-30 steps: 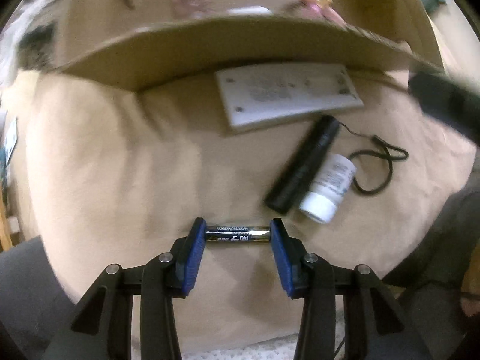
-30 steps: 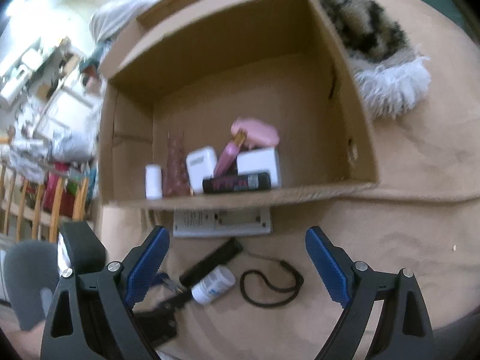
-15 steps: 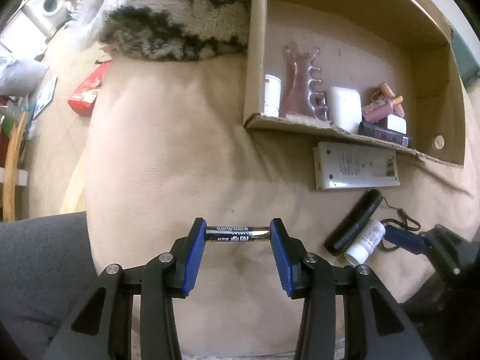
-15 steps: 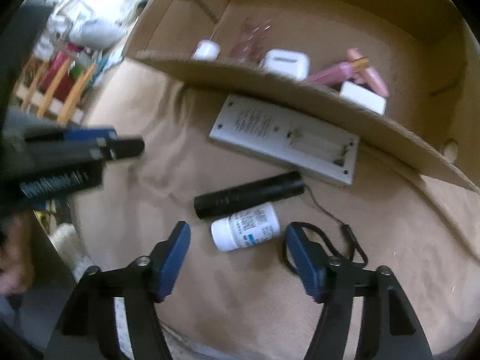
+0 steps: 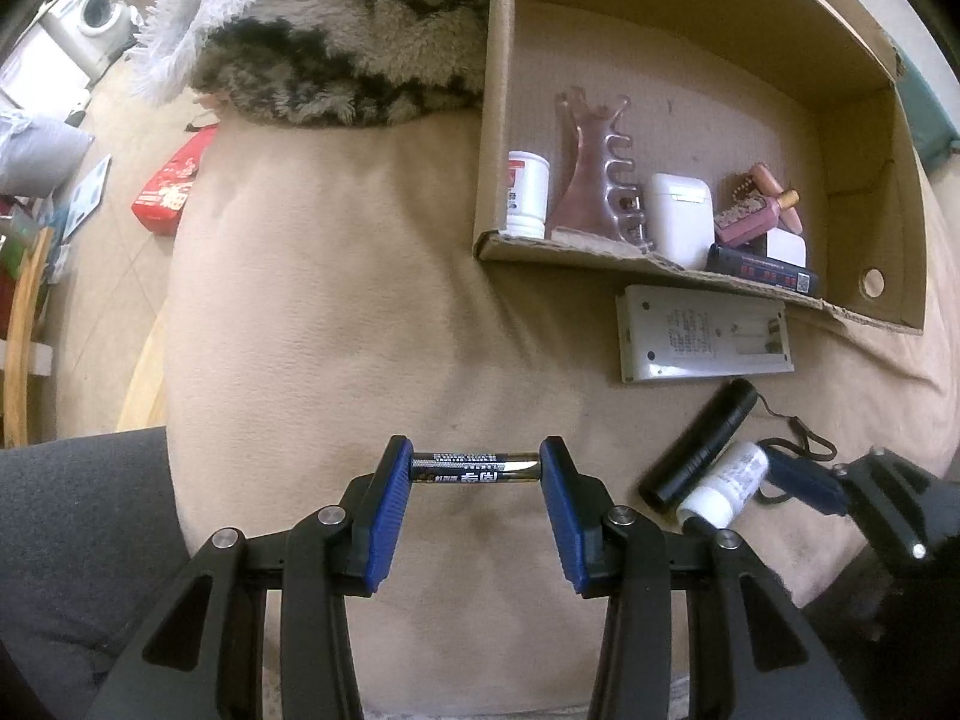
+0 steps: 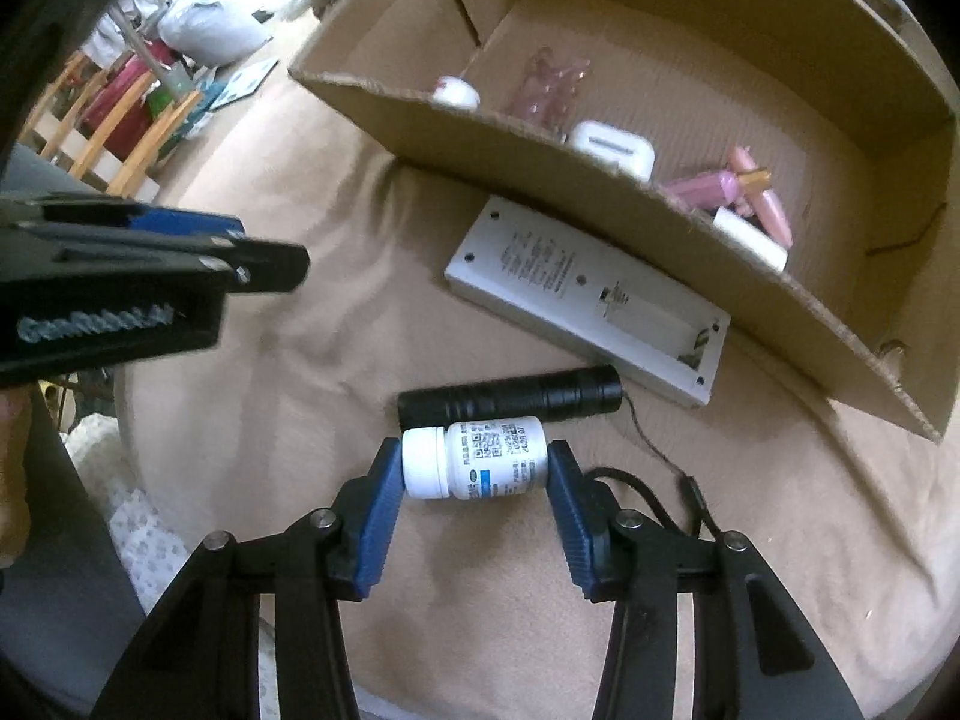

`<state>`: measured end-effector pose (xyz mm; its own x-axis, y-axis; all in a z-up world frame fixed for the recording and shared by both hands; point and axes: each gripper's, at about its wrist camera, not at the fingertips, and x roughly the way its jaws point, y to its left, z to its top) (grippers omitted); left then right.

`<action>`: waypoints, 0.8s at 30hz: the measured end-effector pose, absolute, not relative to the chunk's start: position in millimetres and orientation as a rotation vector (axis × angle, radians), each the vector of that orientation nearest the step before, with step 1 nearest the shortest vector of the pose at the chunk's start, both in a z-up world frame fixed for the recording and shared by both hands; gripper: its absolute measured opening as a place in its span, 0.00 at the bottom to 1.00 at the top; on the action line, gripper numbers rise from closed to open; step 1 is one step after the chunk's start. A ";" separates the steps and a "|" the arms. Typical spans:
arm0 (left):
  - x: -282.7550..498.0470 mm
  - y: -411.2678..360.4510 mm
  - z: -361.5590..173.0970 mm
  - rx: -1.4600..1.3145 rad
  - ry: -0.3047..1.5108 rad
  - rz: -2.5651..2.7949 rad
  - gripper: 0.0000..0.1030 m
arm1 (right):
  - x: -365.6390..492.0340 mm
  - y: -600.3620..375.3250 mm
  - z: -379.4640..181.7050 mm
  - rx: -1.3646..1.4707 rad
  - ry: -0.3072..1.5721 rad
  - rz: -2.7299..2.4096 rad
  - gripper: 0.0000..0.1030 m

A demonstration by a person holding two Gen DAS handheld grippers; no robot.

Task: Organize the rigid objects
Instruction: 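Hold the battery in the left gripper while the right gripper grasps the white pill bottle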

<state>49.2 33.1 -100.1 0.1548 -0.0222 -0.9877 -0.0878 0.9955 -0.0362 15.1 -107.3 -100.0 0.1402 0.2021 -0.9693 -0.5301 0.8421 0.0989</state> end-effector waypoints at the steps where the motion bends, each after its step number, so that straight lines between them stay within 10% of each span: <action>1: 48.8 32.4 -100.3 -0.096 1.413 0.049 0.39 | 15.9 -108.8 -96.9 -0.289 1.318 0.538 0.48; 10: 39.5 15.7 -29.9 -0.052 1.095 0.038 0.38 | 19.2 -135.4 -9.5 -0.149 0.960 0.473 0.48; 24: 99.2 -16.9 15.1 -0.004 1.008 -0.048 0.39 | 84.2 -176.6 14.0 -0.011 0.945 0.375 0.48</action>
